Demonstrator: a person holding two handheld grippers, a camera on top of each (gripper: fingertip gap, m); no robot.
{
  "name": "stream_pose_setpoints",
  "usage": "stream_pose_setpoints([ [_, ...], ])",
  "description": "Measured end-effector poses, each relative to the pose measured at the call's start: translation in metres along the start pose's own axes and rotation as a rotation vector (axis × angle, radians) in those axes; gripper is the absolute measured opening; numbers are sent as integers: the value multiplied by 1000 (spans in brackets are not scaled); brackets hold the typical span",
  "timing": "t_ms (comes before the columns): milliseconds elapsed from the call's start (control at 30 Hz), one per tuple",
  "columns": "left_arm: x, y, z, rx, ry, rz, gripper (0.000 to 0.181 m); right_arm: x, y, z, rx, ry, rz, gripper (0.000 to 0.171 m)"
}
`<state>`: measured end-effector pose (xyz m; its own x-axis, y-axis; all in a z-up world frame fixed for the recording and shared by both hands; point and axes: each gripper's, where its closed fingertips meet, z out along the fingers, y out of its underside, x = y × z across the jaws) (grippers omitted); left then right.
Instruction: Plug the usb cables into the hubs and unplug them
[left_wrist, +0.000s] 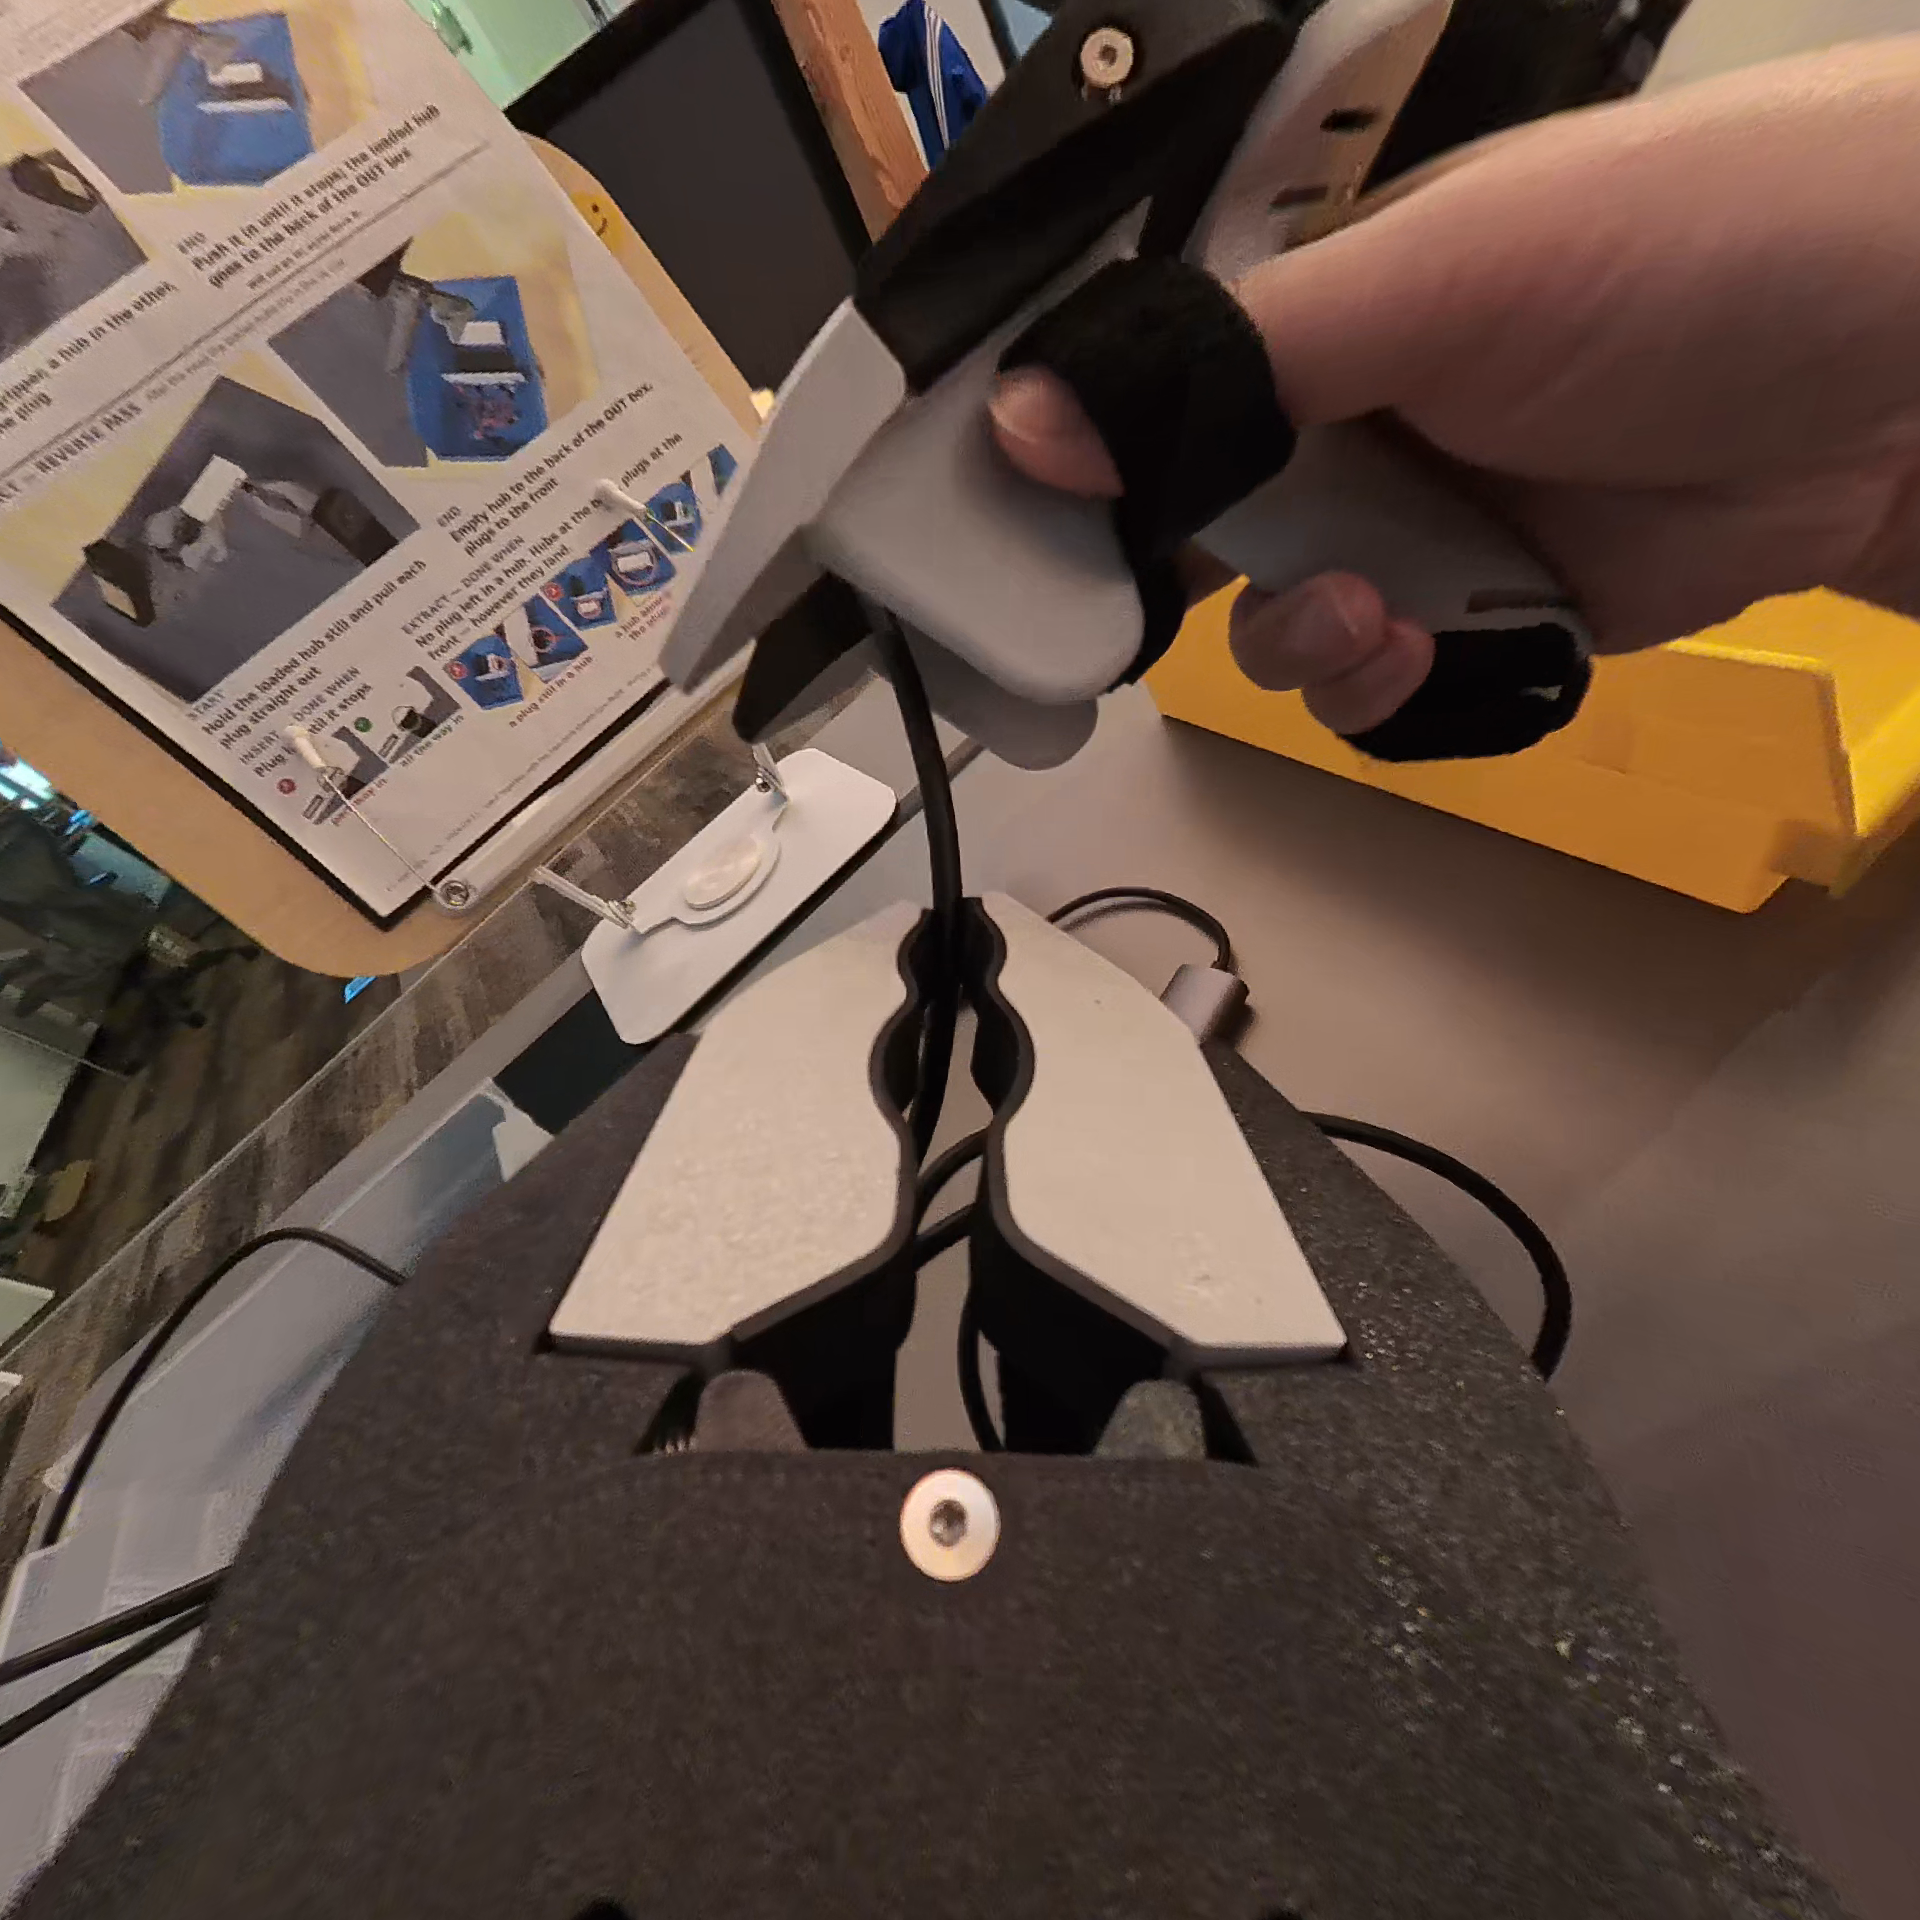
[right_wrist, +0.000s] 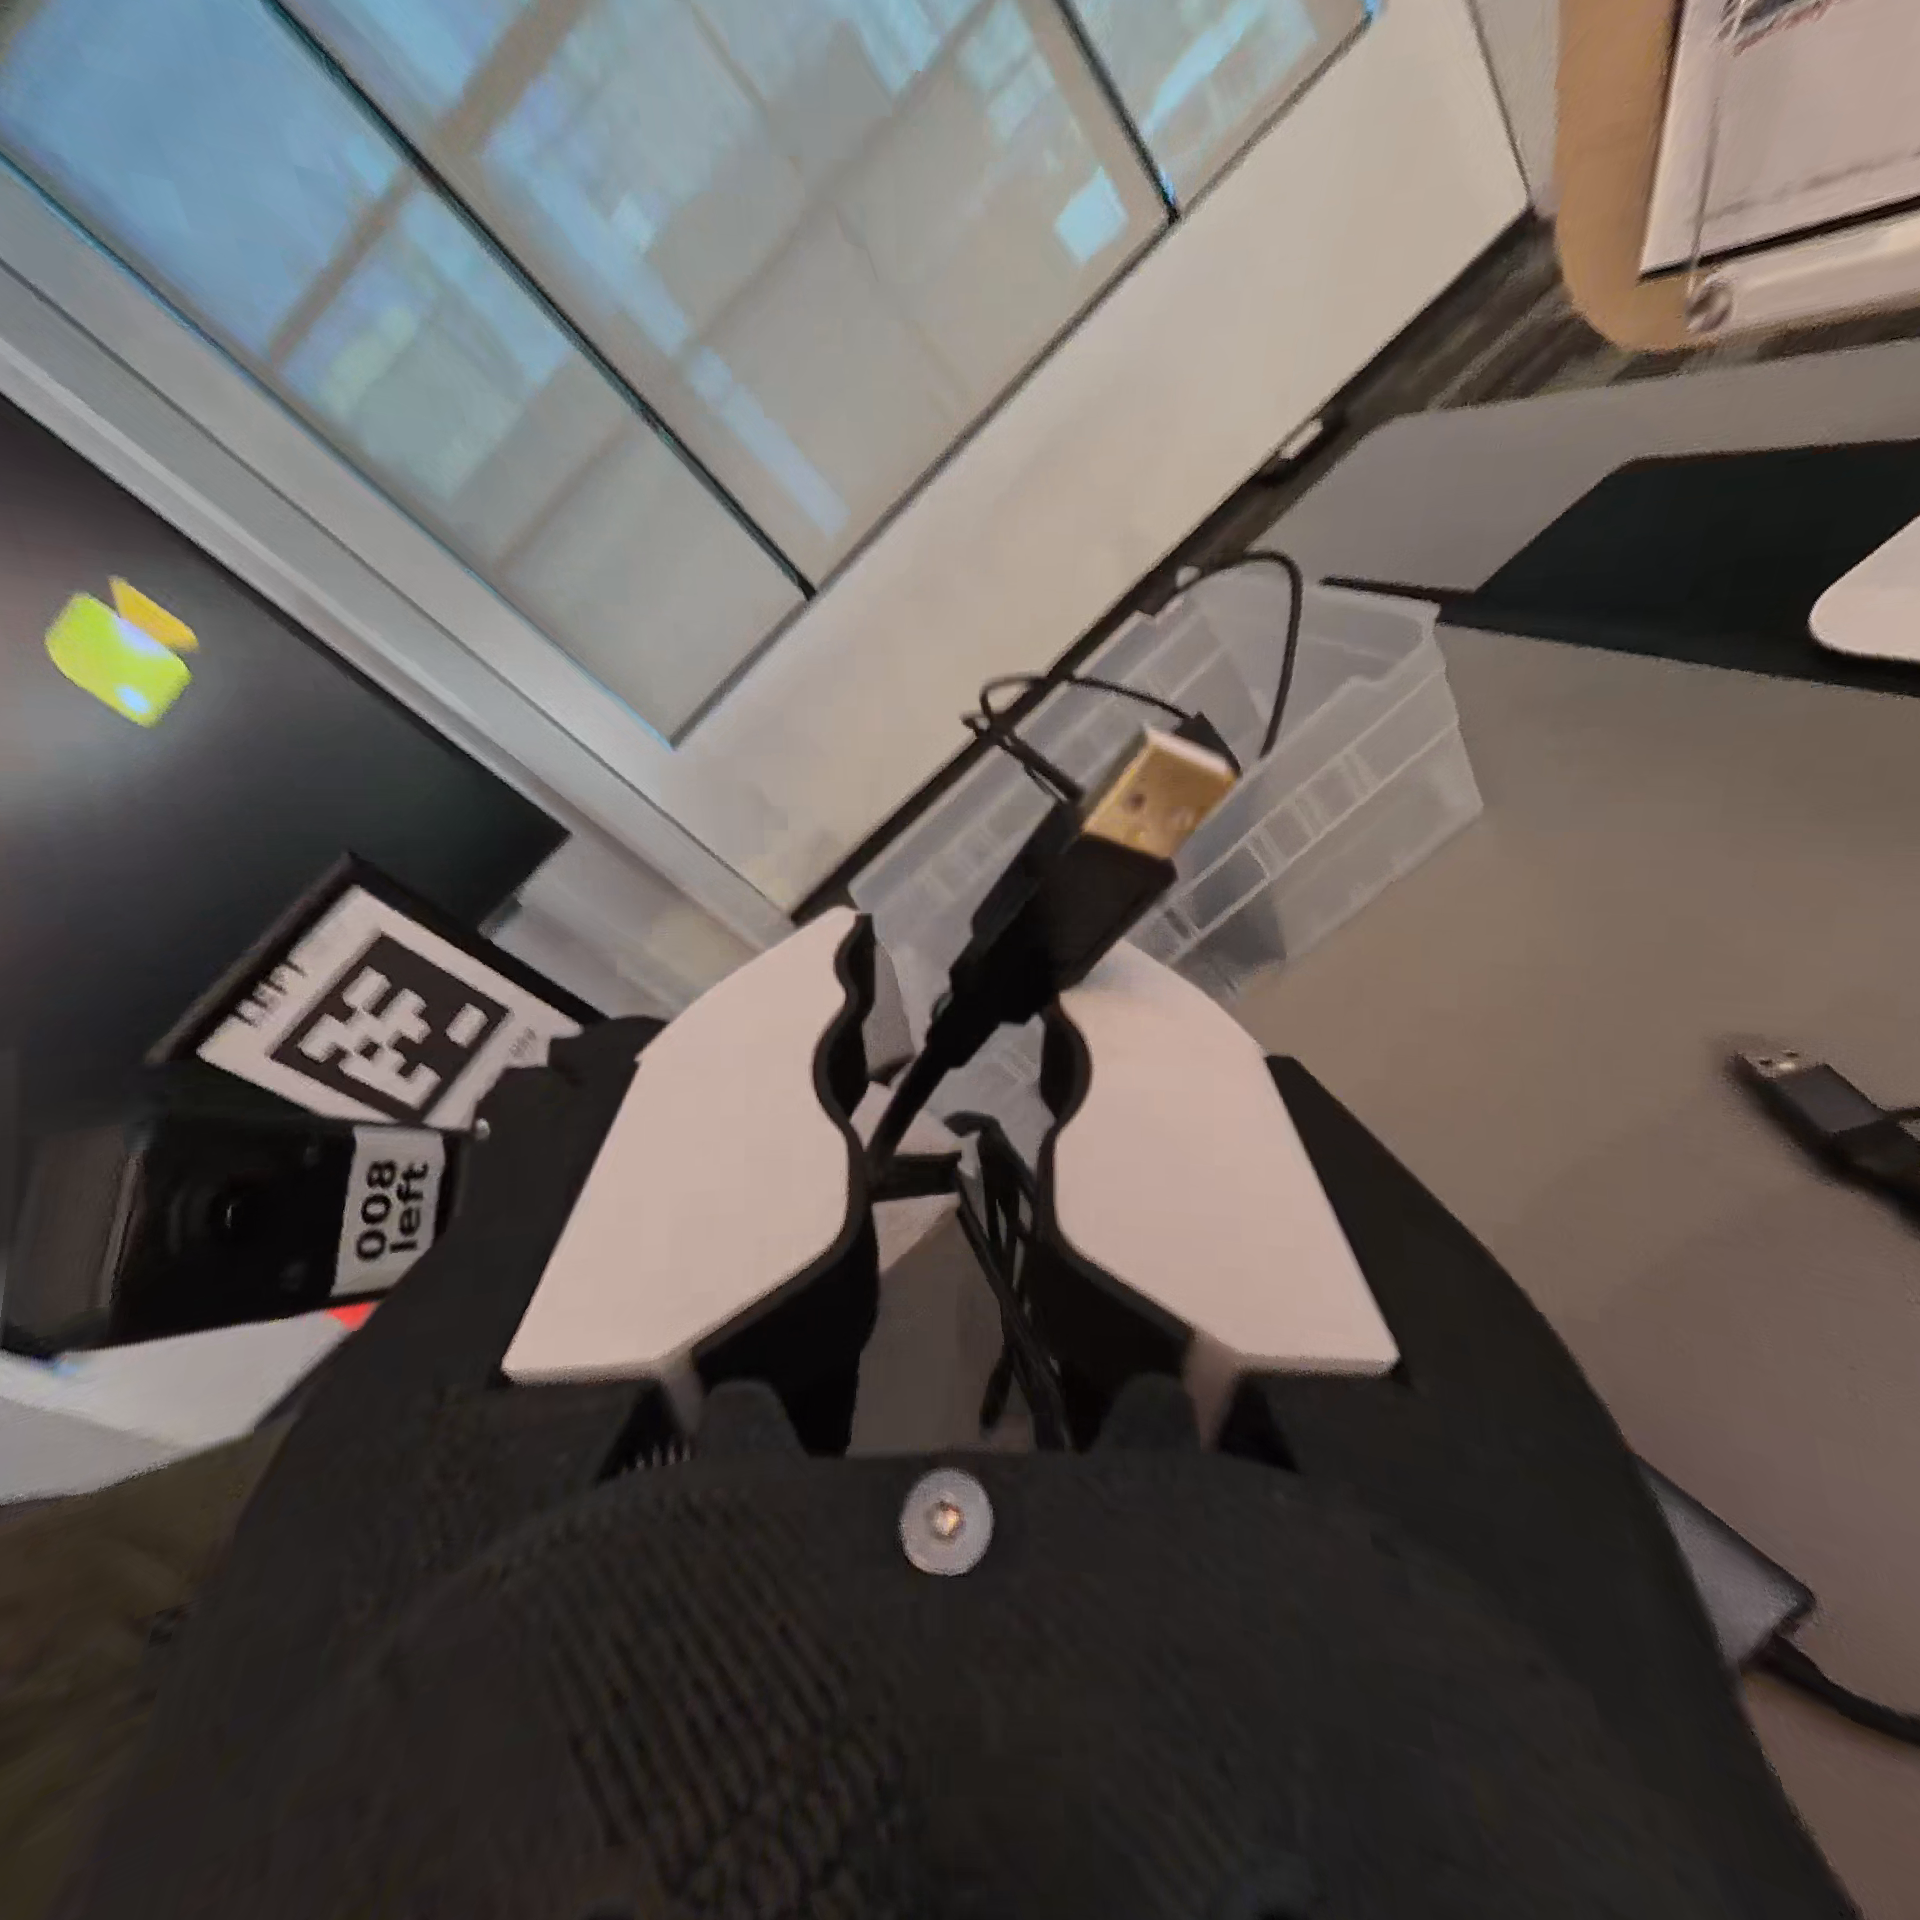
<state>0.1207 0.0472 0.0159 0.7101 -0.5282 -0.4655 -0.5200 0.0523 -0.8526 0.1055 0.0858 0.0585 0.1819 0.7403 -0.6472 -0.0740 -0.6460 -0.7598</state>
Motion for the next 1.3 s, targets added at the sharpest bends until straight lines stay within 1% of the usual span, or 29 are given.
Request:
stream_pose_setpoints([
  [67, 5, 5, 5, -21, 9, -2, 4, 2, 3, 0, -30, 41, -69, 16],
  [100, 6, 8, 6, -26, 6, -9, 4, 3, 1, -1, -24, 69, -100, 15],
  [167, 5, 12, 8, -36, -8, -18, 4, 5, 3, -2, -51, 116, -147, 18],
  [233, 1, 17, 10, -47, -33, -24, 4, 7, 7, -4, -107, 165, -185, 28],
  [367, -9, 24, 10, -54, -63, -57, 4, 14, 2, -14, -122, 259, -252, 28],
  [433, -9, 25, 9, -48, -49, -81, 4, 11, -1, -17, -117, 240, -269, 18],
  [567, 2, 18, 8, -1, 13, -103, 4, 0, -5, -11, -67, 148, -267, 13],
  [600, 5, 17, 8, 10, 35, -107, 6, -1, -6, -11, -61, 140, -284, 12],
  [667, 10, 17, 8, -2, 70, -123, 24, 1, -7, -11, -58, 154, -332, 12],
  [767, 17, 22, 5, -41, 133, -149, 41, 9, -7, -17, -105, 215, -402, 12],
  [833, 19, 22, -1, -47, 180, -177, 41, 22, -1, -24, -189, 280, -431, 12],
  [900, 15, 15, -12, -25, 217, -202, 41, 41, 17, -35, -358, 364, -436, 12],
  [967, 4, 9, -21, -13, 232, -229, 35, 63, 46, -51, -568, 451, -381, 12],
  [1033, -7, 12, -23, -64, 250, -239, 28, 83, 66, -65, -709, 534, -321, 12],
  [1100, -15, 23, -15, -149, 274, -251, 25, 100, 81, -75, -807, 607, -273, 12],
  [1200, -13, 37, 4, -221, 350, -280, 20, 116, 97, -80, -901, 683, -234, 12],
  [1300, -8, 43, 16, -245, 358, -280, 13, 121, 115, -85, -1007, 719, -218, 12],
])
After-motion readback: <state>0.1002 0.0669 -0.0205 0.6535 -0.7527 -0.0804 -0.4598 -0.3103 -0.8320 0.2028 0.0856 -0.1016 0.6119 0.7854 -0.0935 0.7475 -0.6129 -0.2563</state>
